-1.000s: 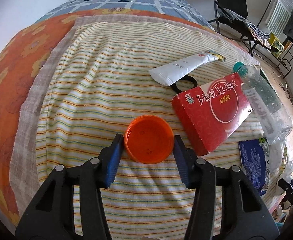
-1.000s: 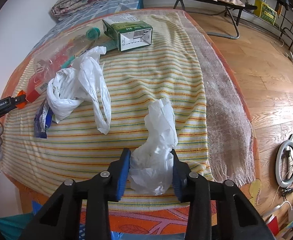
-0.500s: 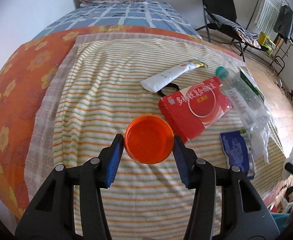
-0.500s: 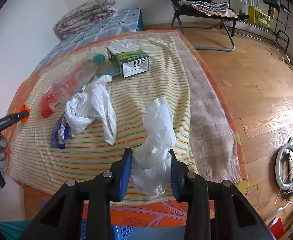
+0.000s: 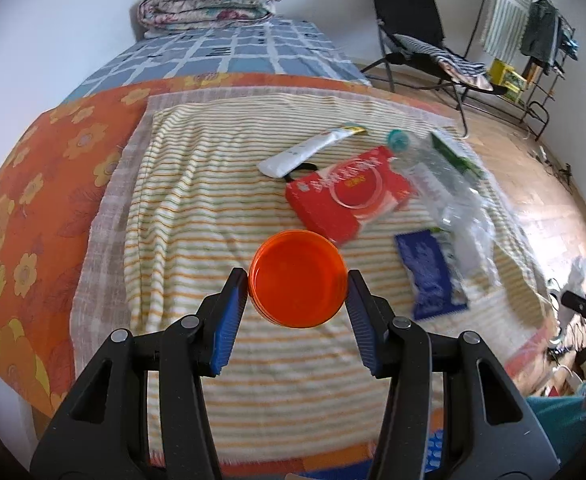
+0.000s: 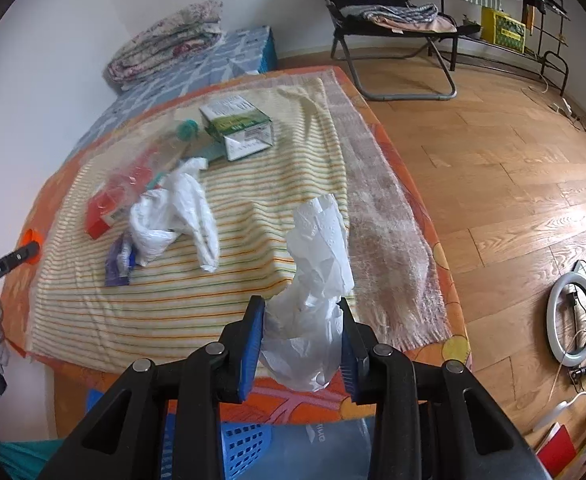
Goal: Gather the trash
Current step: 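Carry the cap and bag to the blue basket and release both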
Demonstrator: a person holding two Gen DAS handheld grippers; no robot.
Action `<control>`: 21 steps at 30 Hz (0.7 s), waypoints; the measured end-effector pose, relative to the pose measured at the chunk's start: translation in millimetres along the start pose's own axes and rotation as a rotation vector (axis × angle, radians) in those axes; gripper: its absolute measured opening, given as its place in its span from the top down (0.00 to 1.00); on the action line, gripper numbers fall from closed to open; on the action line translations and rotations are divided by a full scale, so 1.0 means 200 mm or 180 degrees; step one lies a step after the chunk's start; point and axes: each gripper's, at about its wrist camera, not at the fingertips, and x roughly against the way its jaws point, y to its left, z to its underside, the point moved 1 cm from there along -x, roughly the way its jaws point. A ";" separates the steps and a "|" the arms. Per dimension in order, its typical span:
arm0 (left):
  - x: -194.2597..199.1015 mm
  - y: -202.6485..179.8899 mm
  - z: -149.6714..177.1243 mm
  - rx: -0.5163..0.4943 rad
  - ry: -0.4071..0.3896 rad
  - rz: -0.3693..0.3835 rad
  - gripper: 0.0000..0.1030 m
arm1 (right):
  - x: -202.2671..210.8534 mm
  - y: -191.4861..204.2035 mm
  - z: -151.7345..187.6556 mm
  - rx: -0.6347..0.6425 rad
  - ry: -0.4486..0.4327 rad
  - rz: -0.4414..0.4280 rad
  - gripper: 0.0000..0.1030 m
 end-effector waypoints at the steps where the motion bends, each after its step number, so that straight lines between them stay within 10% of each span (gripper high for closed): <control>1: 0.03 -0.02 0.02 -0.0014 0.0004 0.0040 0.50 | 0.02 0.01 0.01 0.0000 -0.0015 -0.0049 0.66; 21: 0.31 -0.39 0.52 -0.0452 0.0169 0.0488 0.50 | 0.22 0.47 0.33 0.0877 0.0011 -0.0777 0.64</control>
